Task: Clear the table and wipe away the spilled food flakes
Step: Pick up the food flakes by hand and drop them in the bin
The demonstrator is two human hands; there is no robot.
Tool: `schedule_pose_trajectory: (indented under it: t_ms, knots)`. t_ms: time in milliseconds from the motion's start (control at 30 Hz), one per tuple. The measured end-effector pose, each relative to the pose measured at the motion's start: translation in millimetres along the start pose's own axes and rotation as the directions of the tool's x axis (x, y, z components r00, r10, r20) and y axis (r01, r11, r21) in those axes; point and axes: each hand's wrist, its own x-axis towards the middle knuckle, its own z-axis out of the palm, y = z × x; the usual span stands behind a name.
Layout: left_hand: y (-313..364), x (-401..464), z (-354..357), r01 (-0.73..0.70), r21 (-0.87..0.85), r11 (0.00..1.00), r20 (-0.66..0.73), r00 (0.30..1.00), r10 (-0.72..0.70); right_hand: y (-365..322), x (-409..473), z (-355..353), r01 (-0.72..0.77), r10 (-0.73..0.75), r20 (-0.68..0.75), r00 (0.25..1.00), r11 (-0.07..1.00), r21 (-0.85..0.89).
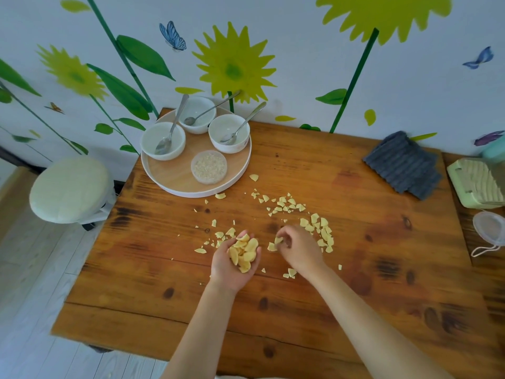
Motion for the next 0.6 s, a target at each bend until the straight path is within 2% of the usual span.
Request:
schedule_pose_trajectory:
  t_ms: [100,267,467,600]
  knots:
    - [1,0,0,-0.009,-0.006,1.0,-0.012,1.0,0.009,-2,0,16,0.016,-0.008,0.08,0.997,0.994,-0.11]
    - [2,2,-3,-0.013,0.001,1.0,-0.029,0.999,0.013,-5,6,20,0.033,-0.032,0.011,0.999,0.988,-0.151]
    - [4,2,-5,-0.023,-0.007,1.0,-0.047,0.999,0.022,1,3,14,-0.014,0.012,-0.102,0.995,1.0,-0.018]
    - [3,1,-5,-0.026,-0.002,1.0,-0.054,0.998,0.025,8,-2,15,-0.061,0.056,-0.098,0.994,0.997,-0.042]
